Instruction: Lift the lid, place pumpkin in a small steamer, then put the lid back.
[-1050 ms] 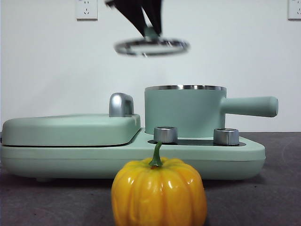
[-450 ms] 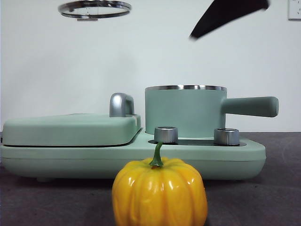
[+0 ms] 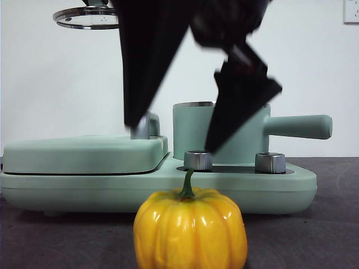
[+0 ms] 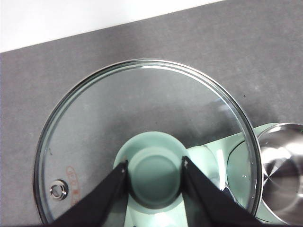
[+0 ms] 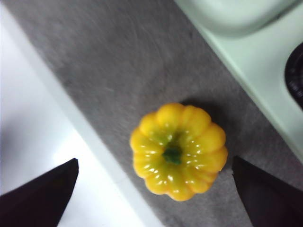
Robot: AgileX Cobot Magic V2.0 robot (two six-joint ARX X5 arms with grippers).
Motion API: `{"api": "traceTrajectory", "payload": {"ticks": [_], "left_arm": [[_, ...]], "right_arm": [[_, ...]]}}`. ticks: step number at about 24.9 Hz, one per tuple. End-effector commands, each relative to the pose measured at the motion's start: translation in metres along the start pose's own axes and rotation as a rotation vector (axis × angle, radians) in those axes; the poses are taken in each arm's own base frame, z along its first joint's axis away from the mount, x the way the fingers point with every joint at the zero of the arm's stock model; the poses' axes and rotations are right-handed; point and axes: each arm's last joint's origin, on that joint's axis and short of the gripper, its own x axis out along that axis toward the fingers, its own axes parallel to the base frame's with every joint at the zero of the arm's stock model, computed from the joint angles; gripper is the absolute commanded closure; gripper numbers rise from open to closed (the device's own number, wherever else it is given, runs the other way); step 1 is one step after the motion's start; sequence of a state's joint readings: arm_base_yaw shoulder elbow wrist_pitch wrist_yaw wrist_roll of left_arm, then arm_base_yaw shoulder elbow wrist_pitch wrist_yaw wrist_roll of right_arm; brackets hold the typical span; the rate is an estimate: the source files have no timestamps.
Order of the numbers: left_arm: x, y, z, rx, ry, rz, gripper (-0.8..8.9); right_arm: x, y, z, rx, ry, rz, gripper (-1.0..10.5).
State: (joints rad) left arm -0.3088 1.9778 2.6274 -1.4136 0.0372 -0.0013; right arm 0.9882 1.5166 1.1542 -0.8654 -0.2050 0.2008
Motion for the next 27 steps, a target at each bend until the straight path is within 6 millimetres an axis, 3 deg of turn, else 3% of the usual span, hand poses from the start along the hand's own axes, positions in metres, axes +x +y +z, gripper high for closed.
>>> {"api": "traceTrajectory", "payload": {"ticks": [1,13,22,24,27], "left_arm": [[-0.002,-0.002,0.001,-0.008,-0.008,-0.016,7.98],[0.010,-0.002,-0.002,-0.010,0.038,-0.015,7.98],[0.011,-0.002,-0.002,-0.009,0.038,-0.015,7.98],[0.011,-0.002,-0.002,-0.009,0.038,-0.015,7.98],[0.011,-0.002,-0.002,-0.010,0.038,-0.015,7.98]], "right_arm": [[0.013,0.002,0.005,-0.036,0.040,-0.009,4.2],[0.053,-0.006,0.009,-0.037,0.154,-0.048,4.2],[0.065,-0.008,0.012,-0.048,0.160,-0.048,4.2],[0.065,-0.008,0.012,-0.055,0.157,-0.044,5.0],[0.067,-0.009,0.012,-0.055,0.163,-0.044,5.1]]}}
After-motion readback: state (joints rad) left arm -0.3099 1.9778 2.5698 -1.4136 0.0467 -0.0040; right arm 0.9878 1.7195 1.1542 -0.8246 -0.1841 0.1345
